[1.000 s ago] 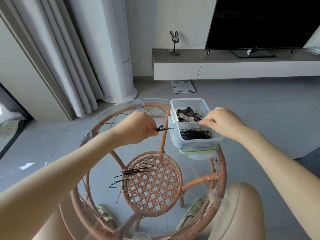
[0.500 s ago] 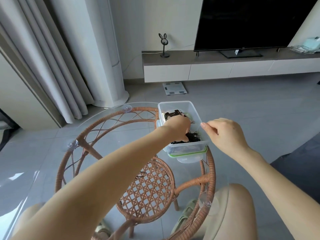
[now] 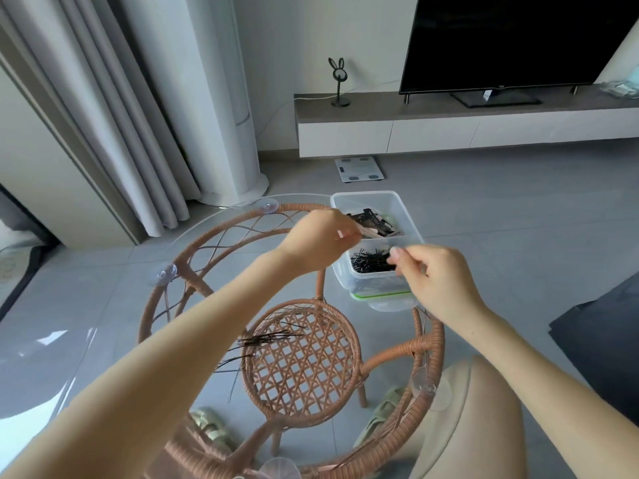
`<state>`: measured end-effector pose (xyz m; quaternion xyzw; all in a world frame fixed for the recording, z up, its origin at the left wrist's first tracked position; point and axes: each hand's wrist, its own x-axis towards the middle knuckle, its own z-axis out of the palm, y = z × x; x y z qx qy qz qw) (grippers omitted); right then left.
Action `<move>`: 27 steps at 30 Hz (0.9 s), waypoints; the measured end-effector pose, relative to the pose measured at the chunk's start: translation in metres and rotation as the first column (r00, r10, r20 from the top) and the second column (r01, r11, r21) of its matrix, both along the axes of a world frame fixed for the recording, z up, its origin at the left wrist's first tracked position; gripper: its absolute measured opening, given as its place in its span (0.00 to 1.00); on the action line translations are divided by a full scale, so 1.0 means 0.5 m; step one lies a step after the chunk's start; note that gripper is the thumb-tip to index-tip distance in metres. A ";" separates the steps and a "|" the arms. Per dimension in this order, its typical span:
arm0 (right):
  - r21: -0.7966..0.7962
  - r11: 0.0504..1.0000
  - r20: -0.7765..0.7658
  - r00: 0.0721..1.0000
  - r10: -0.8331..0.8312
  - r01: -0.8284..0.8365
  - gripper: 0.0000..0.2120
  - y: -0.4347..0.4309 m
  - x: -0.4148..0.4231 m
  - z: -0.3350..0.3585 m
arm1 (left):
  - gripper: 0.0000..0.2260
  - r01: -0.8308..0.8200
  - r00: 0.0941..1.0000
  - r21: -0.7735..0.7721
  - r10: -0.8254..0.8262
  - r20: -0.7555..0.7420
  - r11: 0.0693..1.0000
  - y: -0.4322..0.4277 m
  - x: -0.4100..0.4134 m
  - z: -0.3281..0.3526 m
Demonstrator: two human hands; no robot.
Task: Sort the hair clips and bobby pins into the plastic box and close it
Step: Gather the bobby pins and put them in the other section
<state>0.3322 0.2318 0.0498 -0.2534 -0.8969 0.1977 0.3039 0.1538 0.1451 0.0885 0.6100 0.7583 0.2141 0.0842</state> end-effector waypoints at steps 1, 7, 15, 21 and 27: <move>-0.099 0.993 -0.027 0.998 0.061 -0.063 0.19 -0.032 -0.003 -0.013 | 0.10 -0.029 0.999 -0.008 0.029 0.015 1.000 -0.042 -0.016 -0.003; -0.502 0.856 0.031 0.986 0.164 -0.127 0.17 -0.193 -0.062 -0.140 | 0.26 -0.407 0.913 -0.019 0.407 0.004 0.913 -0.325 -0.024 -0.142; -0.489 0.862 0.039 0.984 0.174 -0.133 0.19 -0.302 -0.198 -0.189 | 0.30 -0.672 0.739 -0.201 0.662 -0.124 0.713 -0.431 0.084 -0.250; -0.508 0.807 0.063 0.921 0.385 -0.302 0.23 -0.330 -0.180 -0.203 | 0.25 -0.545 0.834 -0.137 0.552 0.015 0.827 -0.407 0.015 -0.236; -0.470 0.847 0.055 0.949 0.309 -0.248 0.22 -0.289 -0.143 -0.160 | 0.33 -0.369 0.927 -0.178 0.376 0.006 0.912 -0.398 -0.037 -0.218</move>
